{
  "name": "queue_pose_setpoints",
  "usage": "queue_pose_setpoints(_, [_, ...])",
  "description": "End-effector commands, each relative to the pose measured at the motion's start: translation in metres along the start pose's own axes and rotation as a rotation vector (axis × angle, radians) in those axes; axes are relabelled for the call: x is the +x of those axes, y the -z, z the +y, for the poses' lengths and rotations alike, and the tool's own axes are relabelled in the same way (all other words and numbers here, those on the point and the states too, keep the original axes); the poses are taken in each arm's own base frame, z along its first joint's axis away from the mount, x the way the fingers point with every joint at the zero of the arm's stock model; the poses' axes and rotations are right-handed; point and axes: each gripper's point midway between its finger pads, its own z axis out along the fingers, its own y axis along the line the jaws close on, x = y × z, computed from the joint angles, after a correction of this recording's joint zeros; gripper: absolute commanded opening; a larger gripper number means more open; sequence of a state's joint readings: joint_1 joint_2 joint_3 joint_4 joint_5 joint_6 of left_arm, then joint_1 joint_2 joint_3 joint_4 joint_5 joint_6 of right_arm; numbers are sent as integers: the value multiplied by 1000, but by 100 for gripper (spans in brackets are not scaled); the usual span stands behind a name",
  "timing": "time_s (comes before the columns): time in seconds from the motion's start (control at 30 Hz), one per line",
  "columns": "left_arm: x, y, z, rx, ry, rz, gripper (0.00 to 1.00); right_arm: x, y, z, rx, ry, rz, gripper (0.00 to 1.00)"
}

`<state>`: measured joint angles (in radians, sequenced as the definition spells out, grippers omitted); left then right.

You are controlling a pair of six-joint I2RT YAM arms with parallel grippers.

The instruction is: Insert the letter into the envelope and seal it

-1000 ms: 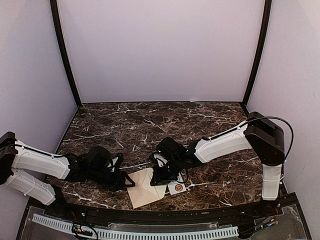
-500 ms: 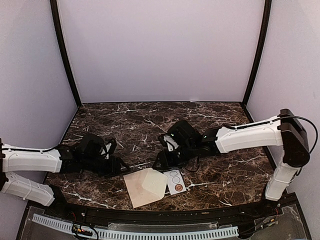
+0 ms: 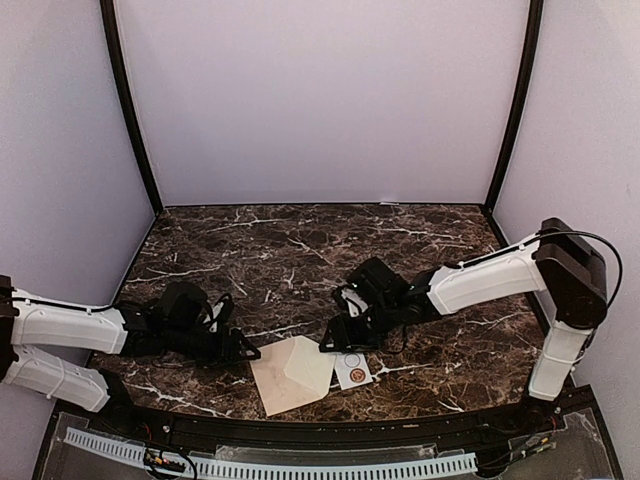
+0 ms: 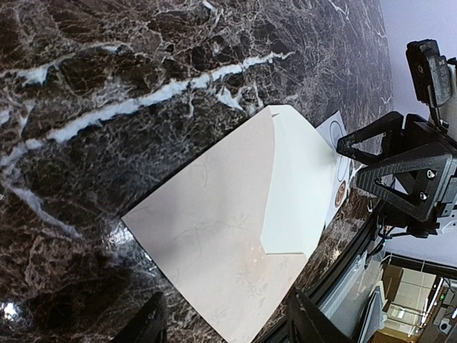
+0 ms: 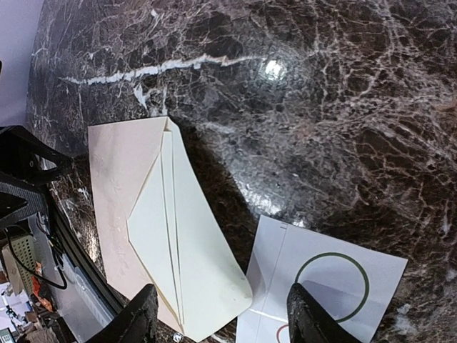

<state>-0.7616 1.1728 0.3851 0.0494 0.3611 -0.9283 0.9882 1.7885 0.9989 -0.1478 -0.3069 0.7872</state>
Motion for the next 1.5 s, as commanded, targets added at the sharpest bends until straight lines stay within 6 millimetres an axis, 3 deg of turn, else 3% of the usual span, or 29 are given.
queue_pose_setpoints(0.0, [5,-4,0,28,9,24,55,-2,-8,9,-59,7,-2,59])
queue_pose_setpoints(0.33, [11,-12,8,23,14,55,55,3,-16,17,-95,8,34,54])
queue_pose_setpoints(0.53, [13,-14,9,23,17,62,55,2,-9,47,-174,53,31,44])
queue_pose_setpoints(0.77, [13,-15,9,26,15,64,54,1,-8,75,-217,94,26,43])
queue_pose_setpoints(1.07, [12,-16,8,30,15,67,54,12,-36,96,-267,127,83,44])
queue_pose_setpoints(1.17, [13,-16,8,31,13,68,54,15,-44,100,-281,130,97,46])
queue_pose_setpoints(1.47, [11,-15,6,36,7,59,54,27,-67,77,-231,83,138,48])
